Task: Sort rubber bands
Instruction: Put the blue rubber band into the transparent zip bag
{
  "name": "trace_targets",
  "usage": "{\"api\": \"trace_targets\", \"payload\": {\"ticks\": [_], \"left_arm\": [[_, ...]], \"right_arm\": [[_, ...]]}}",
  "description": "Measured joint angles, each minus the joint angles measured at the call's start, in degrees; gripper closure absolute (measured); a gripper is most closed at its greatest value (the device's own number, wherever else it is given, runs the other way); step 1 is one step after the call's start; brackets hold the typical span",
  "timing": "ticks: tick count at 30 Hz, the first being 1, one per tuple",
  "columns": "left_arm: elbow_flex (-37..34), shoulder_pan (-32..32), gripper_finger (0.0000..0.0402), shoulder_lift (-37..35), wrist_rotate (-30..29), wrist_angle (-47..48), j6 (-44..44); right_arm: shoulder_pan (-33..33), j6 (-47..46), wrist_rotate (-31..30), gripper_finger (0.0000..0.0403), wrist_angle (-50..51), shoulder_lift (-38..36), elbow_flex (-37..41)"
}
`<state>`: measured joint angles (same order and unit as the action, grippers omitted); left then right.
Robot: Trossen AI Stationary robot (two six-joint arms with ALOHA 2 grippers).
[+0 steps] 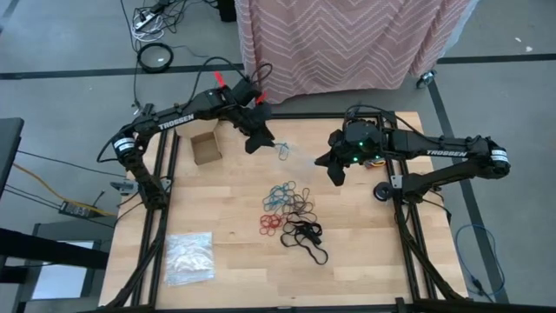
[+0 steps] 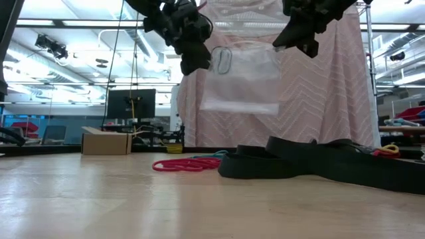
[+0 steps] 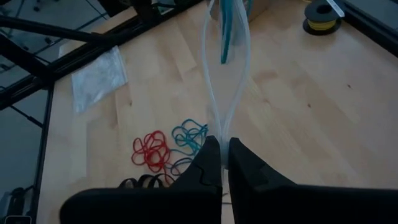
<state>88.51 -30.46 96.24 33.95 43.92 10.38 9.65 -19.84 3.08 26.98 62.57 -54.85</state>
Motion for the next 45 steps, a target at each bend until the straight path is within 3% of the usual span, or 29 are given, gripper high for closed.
{"api": "trace_targets", "payload": {"ticks": [8,19,27,34,40,45], "left_arm": [[0.02,-0.13,0.0287,-4.61,-2.22,-0.73,1.33],[0.02,6.72,0.0283,-4.95,-17.28,-4.15,4.09],[0.02,7.76,0.0285,-5.07,-23.32,-4.73,3.13],[0.02,7.72,0.0321,-5.07,-23.78,-6.74,2.5],[0.02,7.76,0.0389,-5.07,-25.0,-7.25,1.14],[0.02,7.76,0.0396,-6.15,-25.09,-6.96,-0.33]], "right_arm": [[0.0,0.0,0.0,0.0403,-0.42,0.0,0.0],[0.33,-1.0,-0.88,0.0403,-2.05,0.0,0.0],[0.35,-1.05,-1.09,0.0403,-3.26,0.02,0.0],[0.35,-1.06,-1.11,0.0403,-3.78,0.02,0.0],[0.35,-1.07,-1.37,0.0403,-3.78,0.02,0.0],[0.35,-1.07,-2.44,0.0403,-3.08,0.02,0.0]]}}
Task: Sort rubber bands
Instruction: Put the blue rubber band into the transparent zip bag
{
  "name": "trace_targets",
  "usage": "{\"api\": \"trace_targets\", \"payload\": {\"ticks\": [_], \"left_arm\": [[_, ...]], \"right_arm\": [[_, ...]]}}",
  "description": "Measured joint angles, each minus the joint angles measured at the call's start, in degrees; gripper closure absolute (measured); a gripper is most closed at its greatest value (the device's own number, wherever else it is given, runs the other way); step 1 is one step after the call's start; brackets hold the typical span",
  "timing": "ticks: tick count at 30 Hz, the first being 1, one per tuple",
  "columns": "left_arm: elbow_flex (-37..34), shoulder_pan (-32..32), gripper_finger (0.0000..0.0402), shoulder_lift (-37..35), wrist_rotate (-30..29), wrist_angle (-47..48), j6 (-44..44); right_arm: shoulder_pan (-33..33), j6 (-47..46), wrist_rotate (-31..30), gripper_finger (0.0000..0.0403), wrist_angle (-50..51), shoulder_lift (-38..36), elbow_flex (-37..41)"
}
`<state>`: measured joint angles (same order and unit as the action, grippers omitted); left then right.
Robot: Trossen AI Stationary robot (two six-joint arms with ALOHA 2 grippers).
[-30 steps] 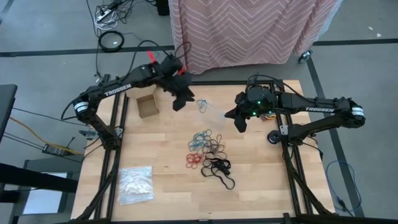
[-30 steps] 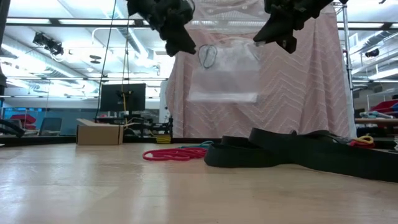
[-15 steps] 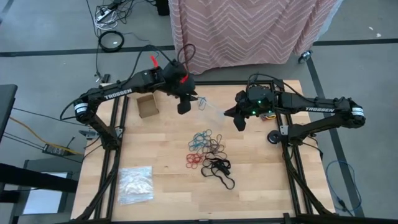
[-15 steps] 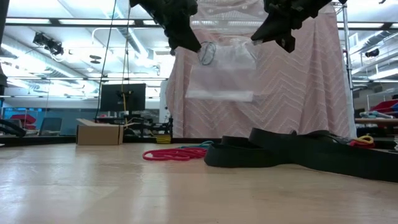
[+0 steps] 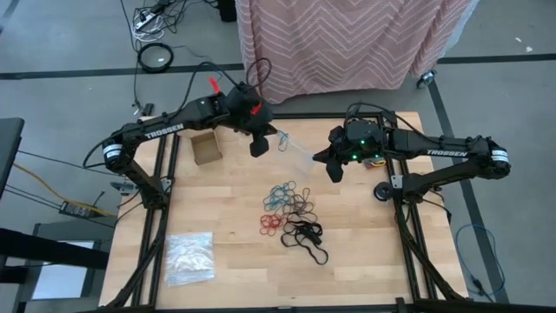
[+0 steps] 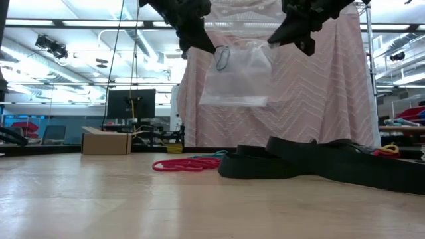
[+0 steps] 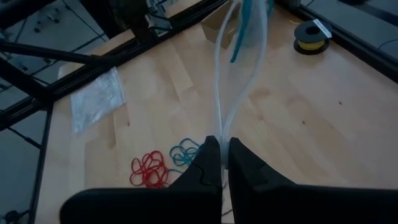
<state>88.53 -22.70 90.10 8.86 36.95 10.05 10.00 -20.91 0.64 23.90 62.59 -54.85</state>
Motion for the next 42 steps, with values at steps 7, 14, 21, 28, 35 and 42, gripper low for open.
{"api": "trace_targets", "payload": {"ticks": [7,14,21,28,35,42], "left_arm": [[3.01,0.0,0.0399,-2.13,0.62,0.18,-0.03],[6.63,0.48,0.04,-1.08,8.55,-1.15,-0.41],[6.93,0.74,0.0401,1.1,14.31,-1.44,-1.45],[6.93,1.09,0.0401,2.17,16.44,-2.19,-1.75],[6.93,1.07,0.0401,3.7,16.36,-1.9,-1.71],[6.92,0.96,0.0401,5.84,12.04,-4.76,-1.57]], "right_arm": [[0.0,0.39,-0.15,0.0403,0.57,0.4,0.0],[0.0,0.75,0.97,0.0403,0.35,3.0,0.0],[-0.02,1.03,2.02,0.0403,-1.76,3.93,-0.02],[0.0,1.05,2.01,0.0403,-1.33,3.93,-0.06],[0.0,1.07,2.04,0.0403,-1.59,3.93,-0.04],[-0.04,1.05,2.52,0.0403,-1.8,3.91,-0.04]]}}
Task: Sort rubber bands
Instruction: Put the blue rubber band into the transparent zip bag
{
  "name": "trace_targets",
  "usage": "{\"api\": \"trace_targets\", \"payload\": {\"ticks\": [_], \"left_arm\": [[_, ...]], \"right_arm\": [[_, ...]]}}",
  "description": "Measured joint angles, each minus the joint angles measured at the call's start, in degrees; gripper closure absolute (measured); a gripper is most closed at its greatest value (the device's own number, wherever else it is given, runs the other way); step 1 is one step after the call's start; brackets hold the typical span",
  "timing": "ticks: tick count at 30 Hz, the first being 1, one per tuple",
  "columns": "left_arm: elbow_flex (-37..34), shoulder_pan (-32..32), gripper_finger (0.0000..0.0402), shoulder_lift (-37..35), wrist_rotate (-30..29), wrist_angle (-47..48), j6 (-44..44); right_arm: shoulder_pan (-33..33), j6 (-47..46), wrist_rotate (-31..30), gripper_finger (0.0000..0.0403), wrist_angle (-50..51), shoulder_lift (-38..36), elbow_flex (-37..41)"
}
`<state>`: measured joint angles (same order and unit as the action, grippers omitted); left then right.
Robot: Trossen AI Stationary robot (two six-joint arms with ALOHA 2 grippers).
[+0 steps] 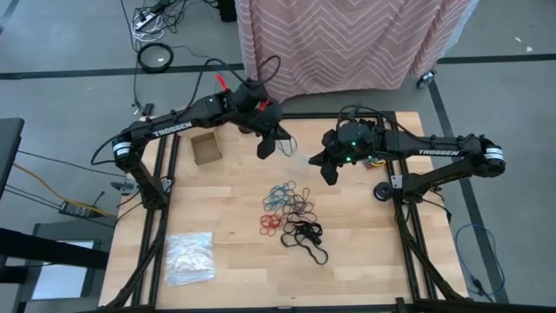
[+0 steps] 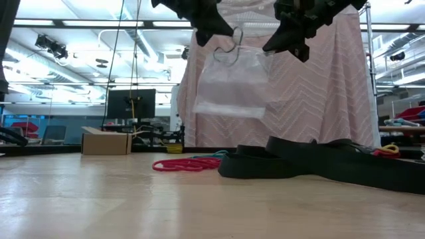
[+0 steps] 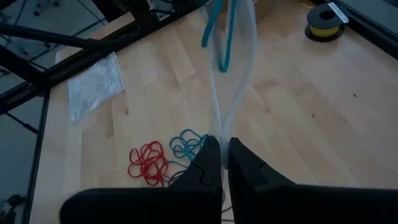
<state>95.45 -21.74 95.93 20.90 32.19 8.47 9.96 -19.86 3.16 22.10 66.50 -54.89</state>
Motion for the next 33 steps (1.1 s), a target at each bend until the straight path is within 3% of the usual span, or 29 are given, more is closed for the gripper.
{"api": "trace_targets", "payload": {"ticks": [9,33], "left_arm": [[4.47,-0.37,0.0401,0.07,0.57,-0.03,-0.16],[4.54,1.45,0.0401,3.09,0.97,6.68,2.85]], "right_arm": [[-0.02,0.02,0.07,0.0403,0.03,0.0,0.0],[0.31,0.39,0.63,0.0403,-0.75,-0.04,0.02]]}}
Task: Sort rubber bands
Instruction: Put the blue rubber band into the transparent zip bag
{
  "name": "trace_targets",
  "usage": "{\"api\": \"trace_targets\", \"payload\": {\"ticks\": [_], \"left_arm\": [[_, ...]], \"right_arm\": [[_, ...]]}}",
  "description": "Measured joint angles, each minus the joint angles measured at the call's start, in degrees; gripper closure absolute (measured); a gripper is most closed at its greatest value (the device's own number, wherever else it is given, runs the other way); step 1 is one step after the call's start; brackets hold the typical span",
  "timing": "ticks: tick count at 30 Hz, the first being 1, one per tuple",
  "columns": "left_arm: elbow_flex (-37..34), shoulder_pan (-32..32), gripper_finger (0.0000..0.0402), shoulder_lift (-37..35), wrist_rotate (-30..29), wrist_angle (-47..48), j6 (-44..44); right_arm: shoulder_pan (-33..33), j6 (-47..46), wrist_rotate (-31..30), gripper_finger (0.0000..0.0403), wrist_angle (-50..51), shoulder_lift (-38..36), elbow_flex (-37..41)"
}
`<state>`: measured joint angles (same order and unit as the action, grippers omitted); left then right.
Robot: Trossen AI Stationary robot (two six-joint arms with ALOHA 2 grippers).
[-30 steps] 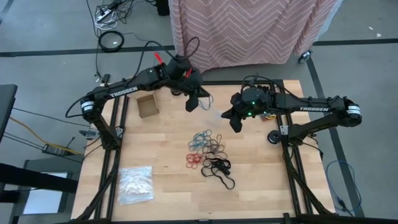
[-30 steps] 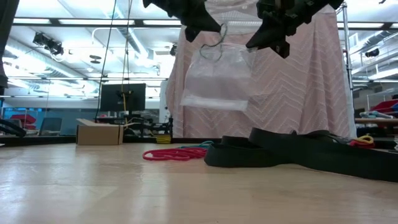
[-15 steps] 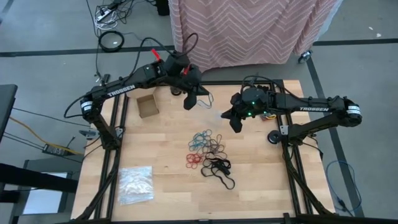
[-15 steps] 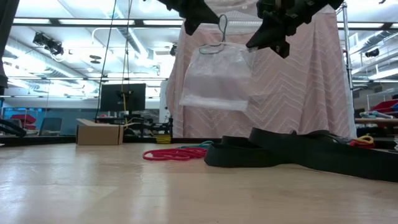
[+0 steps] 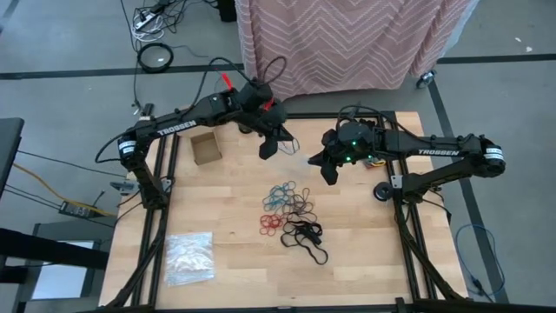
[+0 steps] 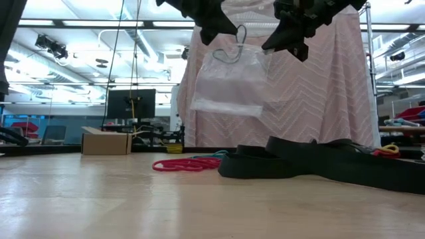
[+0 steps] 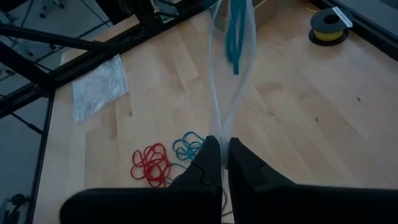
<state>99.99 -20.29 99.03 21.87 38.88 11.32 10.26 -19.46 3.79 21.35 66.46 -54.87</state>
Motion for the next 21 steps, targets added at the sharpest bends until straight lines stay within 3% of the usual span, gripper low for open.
{"api": "trace_targets", "payload": {"ticks": [10,21], "left_arm": [[-0.05,0.45,0.0388,1.15,-1.07,3.21,1.29],[0.01,0.1,0.0251,1.09,-1.24,3.1,-2.78]], "right_arm": [[0.89,0.12,-0.07,0.0403,-0.11,0.0,0.02],[1.16,0.18,-0.39,0.0403,0.34,0.0,0.02]]}}
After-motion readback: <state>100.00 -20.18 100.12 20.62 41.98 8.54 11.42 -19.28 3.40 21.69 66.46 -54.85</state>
